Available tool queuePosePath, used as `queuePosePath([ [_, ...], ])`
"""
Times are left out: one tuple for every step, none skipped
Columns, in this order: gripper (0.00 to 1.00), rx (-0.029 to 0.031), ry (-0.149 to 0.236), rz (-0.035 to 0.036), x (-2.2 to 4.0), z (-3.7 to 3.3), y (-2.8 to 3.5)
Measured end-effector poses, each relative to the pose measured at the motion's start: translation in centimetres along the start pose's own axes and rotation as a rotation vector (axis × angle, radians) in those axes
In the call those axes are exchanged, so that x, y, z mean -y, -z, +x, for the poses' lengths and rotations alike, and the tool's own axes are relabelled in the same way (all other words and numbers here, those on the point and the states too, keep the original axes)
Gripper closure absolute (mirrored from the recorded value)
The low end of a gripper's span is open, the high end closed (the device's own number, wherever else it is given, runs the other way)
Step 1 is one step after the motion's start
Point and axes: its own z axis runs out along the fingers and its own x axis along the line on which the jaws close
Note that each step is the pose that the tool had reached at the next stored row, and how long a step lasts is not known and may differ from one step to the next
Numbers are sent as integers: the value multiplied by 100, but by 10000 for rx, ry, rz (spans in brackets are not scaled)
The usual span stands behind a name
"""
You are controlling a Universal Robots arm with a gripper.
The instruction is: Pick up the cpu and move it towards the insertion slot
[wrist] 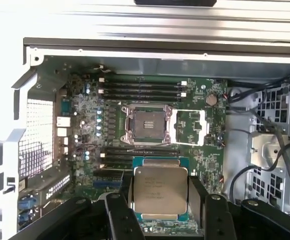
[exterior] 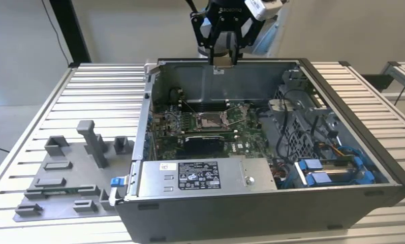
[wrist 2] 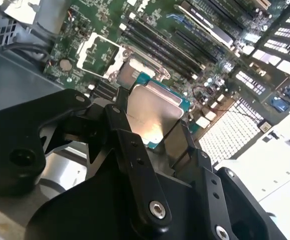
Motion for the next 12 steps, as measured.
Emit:
queuePosePath([
  [100,0,0,0,-18,14,-4],
  [100,0,-1,1,-36,22,-6],
  [100,1,0,-1,-57,26,-10],
  [100,0,1,-1,-77,26,-12],
  [100,0,1,0,-97,25,-13],
  [100,1,1,-1,-120,25,-15],
  [100,0,0,0,-140,25,-16],
  [100,0,0,0,-159,25,-18],
  [100,0,-2,0,-175,27,-19],
  [100,0,-9,0,-188,28,-19],
  [100,1,-22,0,-198,31,-20],
  [100,1,-39,1,-207,35,-20],
])
